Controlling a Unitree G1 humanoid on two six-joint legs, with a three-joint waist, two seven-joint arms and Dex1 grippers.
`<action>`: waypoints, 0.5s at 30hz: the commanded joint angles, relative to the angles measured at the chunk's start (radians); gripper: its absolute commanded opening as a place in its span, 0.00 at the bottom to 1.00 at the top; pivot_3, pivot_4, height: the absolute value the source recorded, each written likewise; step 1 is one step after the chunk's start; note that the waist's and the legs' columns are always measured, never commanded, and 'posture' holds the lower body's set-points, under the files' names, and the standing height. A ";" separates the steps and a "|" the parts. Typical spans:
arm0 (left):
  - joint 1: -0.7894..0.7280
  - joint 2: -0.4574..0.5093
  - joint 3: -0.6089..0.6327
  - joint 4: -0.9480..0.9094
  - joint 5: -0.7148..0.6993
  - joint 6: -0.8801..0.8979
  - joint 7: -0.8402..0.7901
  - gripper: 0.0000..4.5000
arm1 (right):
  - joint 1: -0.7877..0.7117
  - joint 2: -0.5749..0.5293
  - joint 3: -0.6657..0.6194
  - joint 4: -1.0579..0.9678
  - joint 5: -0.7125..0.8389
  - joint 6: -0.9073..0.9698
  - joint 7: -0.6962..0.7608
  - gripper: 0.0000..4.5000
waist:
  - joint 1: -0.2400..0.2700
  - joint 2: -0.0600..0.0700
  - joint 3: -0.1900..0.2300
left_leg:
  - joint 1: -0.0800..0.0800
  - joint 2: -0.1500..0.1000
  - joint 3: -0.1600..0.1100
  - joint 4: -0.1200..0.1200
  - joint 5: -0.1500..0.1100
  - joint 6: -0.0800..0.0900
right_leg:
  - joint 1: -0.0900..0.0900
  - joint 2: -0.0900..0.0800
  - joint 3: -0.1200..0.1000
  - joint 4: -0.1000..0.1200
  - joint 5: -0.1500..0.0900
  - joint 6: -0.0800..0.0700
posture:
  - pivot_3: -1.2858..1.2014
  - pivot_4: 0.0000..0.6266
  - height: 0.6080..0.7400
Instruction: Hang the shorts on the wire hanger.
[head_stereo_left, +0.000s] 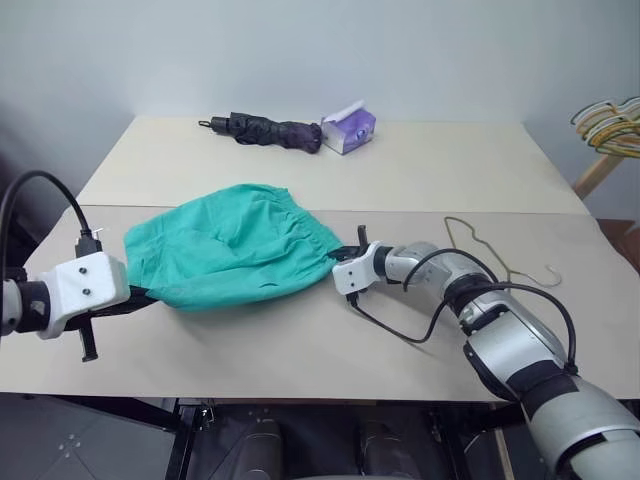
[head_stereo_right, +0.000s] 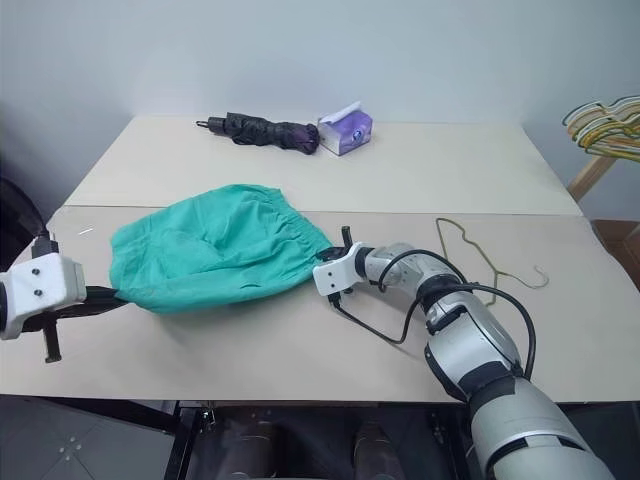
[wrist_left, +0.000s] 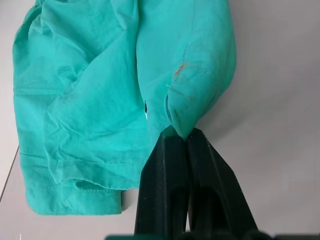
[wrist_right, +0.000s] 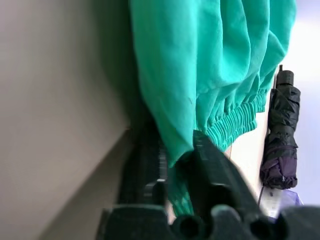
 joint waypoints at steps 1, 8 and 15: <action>-0.035 0.000 -0.009 -0.007 -0.014 -0.019 0.006 0.00 | -0.024 -0.035 -0.031 -0.029 0.036 -0.023 0.022 0.00 | 0.000 0.000 0.000 | 0.000 0.000 0.000 -0.001 0.000 0.000 | 0.000 0.000 0.000 0.000 0.001 -0.001 | 0.62 0.15 1.00; -0.194 -0.018 -0.187 0.076 -0.003 -0.093 -0.010 0.00 | 0.120 -0.245 -0.151 -0.375 0.330 -0.005 0.413 0.00 | 0.007 0.000 0.000 | -0.002 0.000 -0.001 0.000 0.000 0.000 | 0.001 0.000 -0.001 -0.001 0.001 -0.003 | 0.57 0.14 1.00; -0.429 -0.066 -0.387 0.236 0.024 -0.194 -0.089 0.00 | 0.442 -0.563 -0.267 -1.062 0.737 0.306 0.808 0.00 | -0.017 0.000 0.000 | -0.003 0.000 -0.002 0.003 0.000 0.000 | 0.001 0.000 -0.002 0.000 0.001 -0.002 | 0.53 0.12 1.00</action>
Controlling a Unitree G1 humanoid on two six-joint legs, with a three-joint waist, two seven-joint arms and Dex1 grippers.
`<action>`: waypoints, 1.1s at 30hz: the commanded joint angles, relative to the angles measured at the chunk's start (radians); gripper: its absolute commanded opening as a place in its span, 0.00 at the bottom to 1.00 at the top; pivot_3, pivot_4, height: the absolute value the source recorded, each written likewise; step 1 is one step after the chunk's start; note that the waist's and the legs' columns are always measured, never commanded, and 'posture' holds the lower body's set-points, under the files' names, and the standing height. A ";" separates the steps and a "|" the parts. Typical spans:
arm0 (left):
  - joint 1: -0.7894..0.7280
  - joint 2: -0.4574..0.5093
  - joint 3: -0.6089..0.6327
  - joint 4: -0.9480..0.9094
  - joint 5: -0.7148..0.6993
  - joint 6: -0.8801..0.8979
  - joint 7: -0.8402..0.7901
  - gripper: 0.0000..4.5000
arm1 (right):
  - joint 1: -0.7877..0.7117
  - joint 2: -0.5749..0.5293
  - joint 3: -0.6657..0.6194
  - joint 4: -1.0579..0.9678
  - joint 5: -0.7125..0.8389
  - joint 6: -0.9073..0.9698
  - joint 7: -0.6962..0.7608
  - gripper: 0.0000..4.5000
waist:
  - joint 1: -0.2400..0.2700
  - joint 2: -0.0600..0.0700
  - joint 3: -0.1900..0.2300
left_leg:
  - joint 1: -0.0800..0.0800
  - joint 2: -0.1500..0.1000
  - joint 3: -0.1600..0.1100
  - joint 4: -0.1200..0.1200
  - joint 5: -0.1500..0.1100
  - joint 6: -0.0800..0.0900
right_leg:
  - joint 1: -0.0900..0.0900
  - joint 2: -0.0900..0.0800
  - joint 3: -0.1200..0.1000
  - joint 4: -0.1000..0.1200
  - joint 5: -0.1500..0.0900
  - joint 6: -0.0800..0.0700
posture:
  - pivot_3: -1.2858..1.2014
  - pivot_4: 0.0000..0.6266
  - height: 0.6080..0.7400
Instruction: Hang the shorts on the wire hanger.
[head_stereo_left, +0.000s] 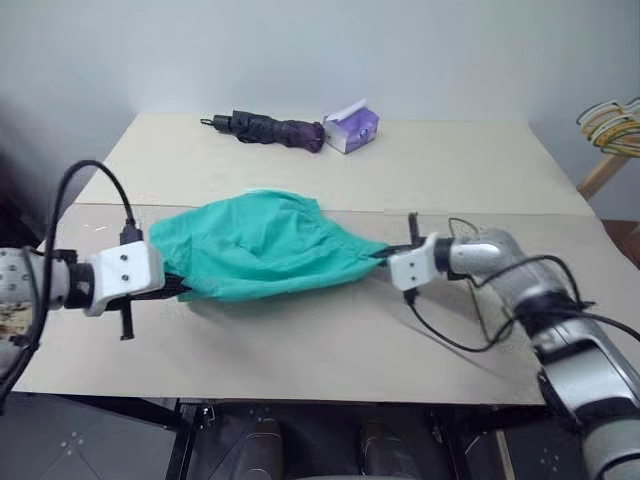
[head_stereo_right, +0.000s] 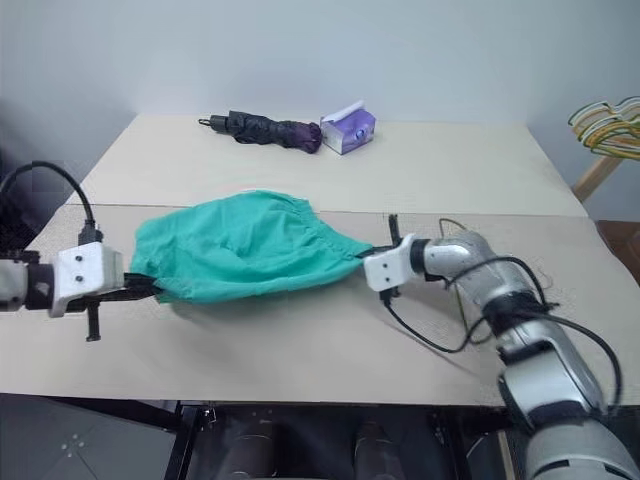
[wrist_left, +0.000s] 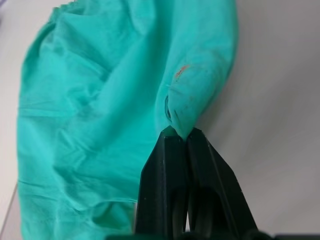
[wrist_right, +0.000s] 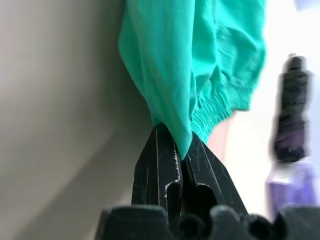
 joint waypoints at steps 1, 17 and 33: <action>-0.079 -0.004 -0.052 0.051 -0.007 -0.047 -0.063 0.00 | 0.101 -0.136 -0.091 -0.321 0.243 0.140 0.175 0.00 | -0.017 0.000 0.000 | -0.001 0.000 0.000 0.000 0.000 0.000 | -0.001 0.000 0.000 0.000 0.000 0.000 | 0.52 0.12 1.00; -0.624 -0.154 -0.188 0.561 0.097 -0.206 -0.130 0.00 | -0.272 0.053 -0.152 -0.058 0.333 0.478 0.193 0.00 | -0.081 -0.003 -0.006 | 0.001 0.008 0.000 0.012 0.003 0.003 | 0.003 0.009 0.002 -0.001 0.009 0.005 | 0.51 0.05 1.00; -1.586 -0.375 -0.377 1.416 0.696 -0.401 1.365 0.00 | -1.009 0.276 -0.118 0.908 -0.231 0.188 -1.238 0.00 | -0.079 -0.004 -0.015 | -0.042 -0.002 0.003 -0.009 0.014 -0.022 | -0.048 -0.003 0.002 0.001 0.016 0.003 | 0.53 0.00 1.00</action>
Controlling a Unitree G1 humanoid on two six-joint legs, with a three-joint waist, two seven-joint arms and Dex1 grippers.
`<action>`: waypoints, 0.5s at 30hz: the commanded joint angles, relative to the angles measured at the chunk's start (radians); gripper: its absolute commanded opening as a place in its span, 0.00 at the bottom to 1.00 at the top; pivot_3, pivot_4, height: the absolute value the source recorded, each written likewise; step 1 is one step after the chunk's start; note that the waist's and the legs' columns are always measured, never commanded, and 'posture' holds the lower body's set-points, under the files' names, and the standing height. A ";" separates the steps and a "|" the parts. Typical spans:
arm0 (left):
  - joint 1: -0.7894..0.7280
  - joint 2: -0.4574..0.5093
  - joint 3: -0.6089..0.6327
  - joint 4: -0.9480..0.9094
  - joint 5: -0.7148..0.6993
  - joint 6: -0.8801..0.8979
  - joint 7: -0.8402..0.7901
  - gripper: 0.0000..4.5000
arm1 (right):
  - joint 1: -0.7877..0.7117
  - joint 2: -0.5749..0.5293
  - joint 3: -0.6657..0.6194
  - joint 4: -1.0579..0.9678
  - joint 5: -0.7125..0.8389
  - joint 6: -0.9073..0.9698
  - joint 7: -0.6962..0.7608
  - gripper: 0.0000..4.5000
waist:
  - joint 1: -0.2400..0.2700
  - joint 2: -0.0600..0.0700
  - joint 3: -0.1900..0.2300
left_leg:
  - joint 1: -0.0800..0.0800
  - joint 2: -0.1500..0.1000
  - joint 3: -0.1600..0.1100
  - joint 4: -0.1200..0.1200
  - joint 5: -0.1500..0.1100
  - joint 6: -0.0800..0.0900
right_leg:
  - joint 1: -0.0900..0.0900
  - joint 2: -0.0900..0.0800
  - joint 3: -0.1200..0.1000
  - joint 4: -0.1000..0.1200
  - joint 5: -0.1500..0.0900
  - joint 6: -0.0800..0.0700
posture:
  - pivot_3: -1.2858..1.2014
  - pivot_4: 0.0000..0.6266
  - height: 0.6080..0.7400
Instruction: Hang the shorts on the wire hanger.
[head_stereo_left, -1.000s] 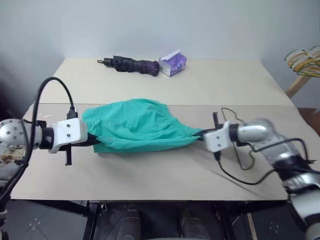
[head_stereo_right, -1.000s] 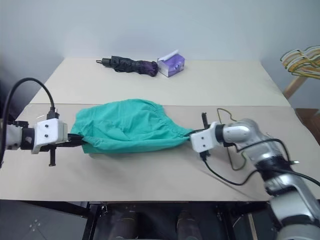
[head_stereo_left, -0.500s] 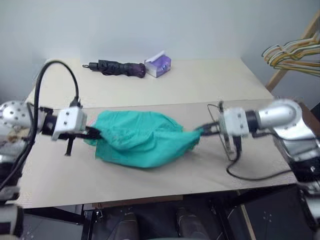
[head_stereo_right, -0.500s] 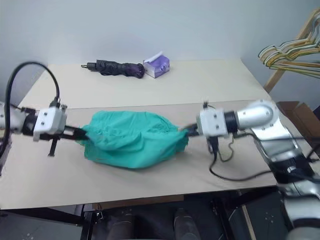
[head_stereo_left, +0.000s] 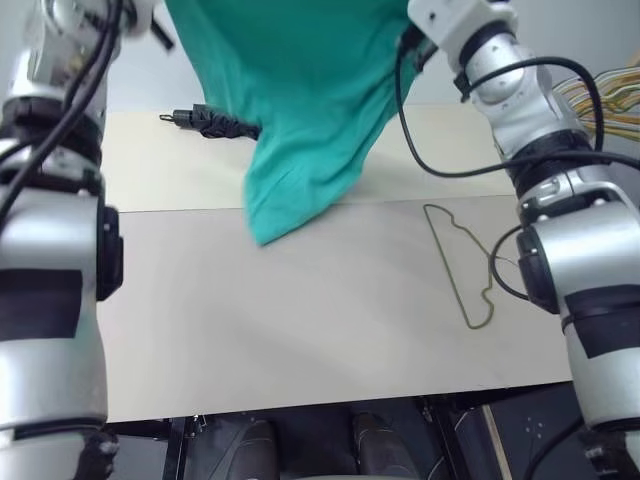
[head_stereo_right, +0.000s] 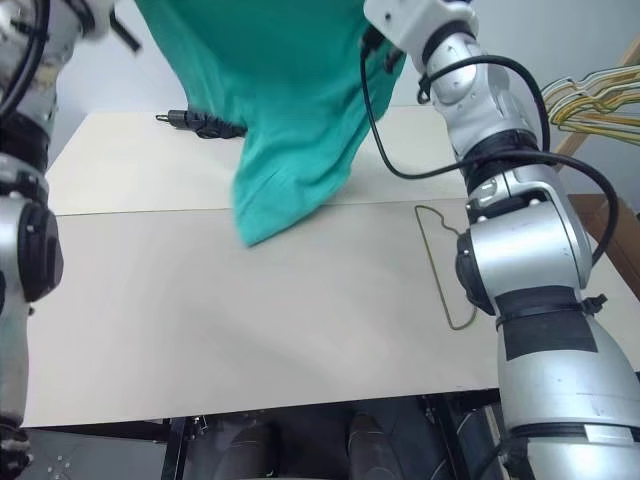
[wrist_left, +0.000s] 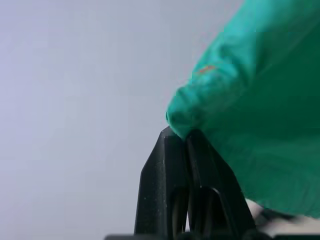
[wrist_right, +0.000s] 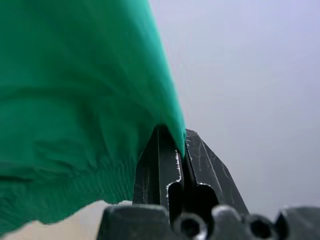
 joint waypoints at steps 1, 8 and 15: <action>-0.050 0.050 0.017 0.018 0.029 -0.048 0.162 0.00 | -0.024 -0.052 -0.037 0.006 -0.023 -0.067 -0.105 0.00 | 0.000 0.000 0.000 | 0.000 -0.002 0.000 -0.001 0.000 0.001 | 0.001 -0.001 0.000 0.000 -0.001 0.002 | 0.53 0.00 1.00; 0.120 0.068 0.036 -0.017 -0.012 -0.269 0.015 0.00 | 0.190 -0.109 -0.003 -0.035 -0.072 -0.261 0.000 0.00 | 0.001 0.000 -0.004 | 0.007 -0.005 -0.001 0.005 -0.001 0.002 | 0.012 -0.004 0.000 -0.003 -0.001 0.006 | 0.52 0.00 1.00; 0.648 0.123 0.157 -0.419 -0.374 -0.385 -0.546 0.00 | 0.531 -0.133 -0.002 -0.149 0.024 -0.589 0.392 0.00 | -0.035 0.001 -0.006 | 0.025 -0.005 -0.003 0.005 0.002 0.003 | 0.032 -0.003 0.000 -0.004 0.002 0.006 | 0.51 0.07 1.00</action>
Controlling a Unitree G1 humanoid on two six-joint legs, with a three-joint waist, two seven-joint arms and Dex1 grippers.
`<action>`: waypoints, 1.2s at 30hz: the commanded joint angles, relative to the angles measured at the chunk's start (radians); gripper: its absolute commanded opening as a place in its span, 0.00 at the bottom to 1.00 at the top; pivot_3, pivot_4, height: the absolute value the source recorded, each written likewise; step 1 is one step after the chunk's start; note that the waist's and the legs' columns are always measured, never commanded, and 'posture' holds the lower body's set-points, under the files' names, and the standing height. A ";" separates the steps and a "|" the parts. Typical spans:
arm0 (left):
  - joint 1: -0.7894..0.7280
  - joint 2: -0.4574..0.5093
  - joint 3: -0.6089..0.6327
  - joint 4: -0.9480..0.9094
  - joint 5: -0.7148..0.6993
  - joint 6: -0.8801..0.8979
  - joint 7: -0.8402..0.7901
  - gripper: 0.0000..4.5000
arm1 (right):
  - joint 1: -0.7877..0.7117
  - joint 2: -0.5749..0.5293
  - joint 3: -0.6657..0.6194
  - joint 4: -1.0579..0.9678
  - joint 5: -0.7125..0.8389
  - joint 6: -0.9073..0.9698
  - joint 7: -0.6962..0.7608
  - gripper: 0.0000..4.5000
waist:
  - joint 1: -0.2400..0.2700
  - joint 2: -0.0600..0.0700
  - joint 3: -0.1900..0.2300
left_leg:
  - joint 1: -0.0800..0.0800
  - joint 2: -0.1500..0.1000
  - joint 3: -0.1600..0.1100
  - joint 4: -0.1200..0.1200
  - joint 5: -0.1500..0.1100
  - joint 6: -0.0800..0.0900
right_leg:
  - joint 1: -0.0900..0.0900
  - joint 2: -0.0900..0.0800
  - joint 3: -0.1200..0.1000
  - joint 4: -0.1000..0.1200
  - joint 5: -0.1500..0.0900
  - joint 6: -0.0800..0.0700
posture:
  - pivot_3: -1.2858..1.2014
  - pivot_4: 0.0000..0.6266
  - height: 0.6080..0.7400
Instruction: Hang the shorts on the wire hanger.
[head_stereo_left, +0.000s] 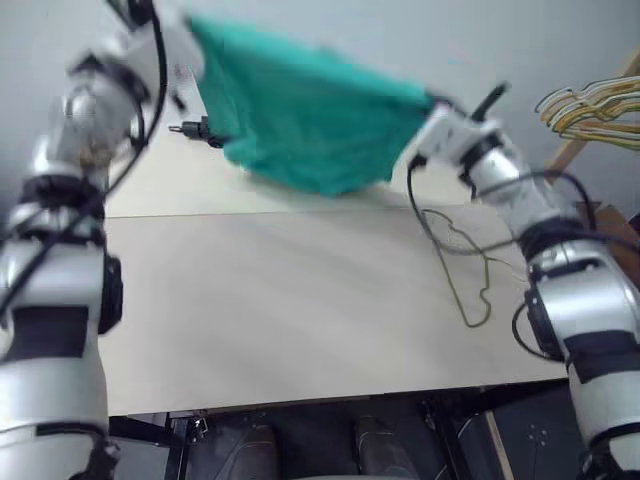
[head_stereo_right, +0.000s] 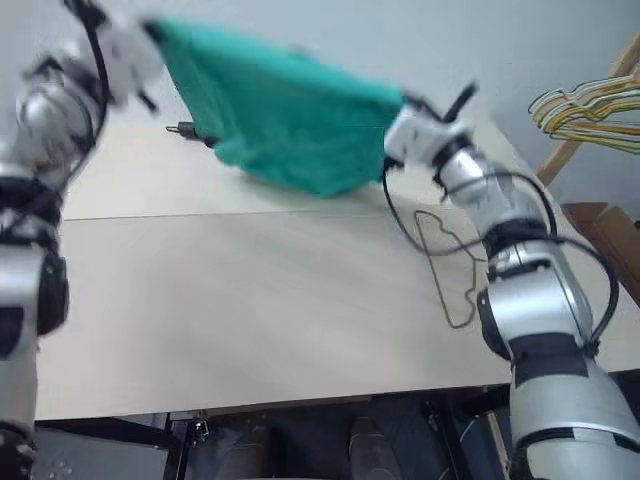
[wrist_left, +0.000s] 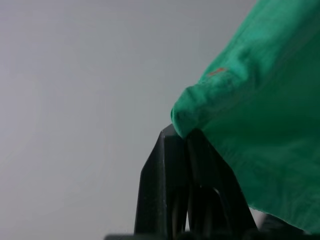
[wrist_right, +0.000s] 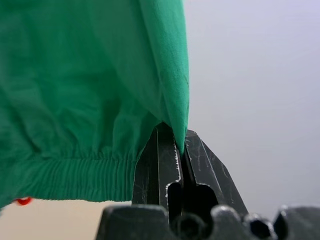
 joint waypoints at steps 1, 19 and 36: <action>0.203 0.047 0.091 -0.352 -0.250 0.099 -0.249 0.00 | 0.090 -0.013 -0.011 -0.105 0.080 -0.150 0.193 0.00 | -0.021 0.000 0.000 | 0.000 0.000 0.000 0.000 0.000 0.000 | 0.000 0.000 0.000 0.000 0.000 0.000 | 0.51 0.08 1.00; 1.216 0.532 0.281 -1.330 -0.686 0.571 -1.001 0.00 | 0.513 -0.084 0.039 -0.559 0.185 -0.211 0.618 0.00 | -0.052 0.002 0.003 | 0.042 0.002 0.000 -0.003 -0.003 0.011 | 0.043 0.001 0.000 -0.004 -0.018 -0.005 | 0.51 0.14 1.00; 1.385 0.481 0.381 -1.431 -0.718 0.609 -1.097 0.21 | 0.850 -0.255 -0.003 -1.129 0.434 0.150 0.871 0.16 | -0.018 0.002 0.009 | 0.048 0.003 0.004 -0.001 -0.007 0.016 | 0.046 0.001 0.002 -0.003 -0.022 -0.008 | 0.50 0.17 1.00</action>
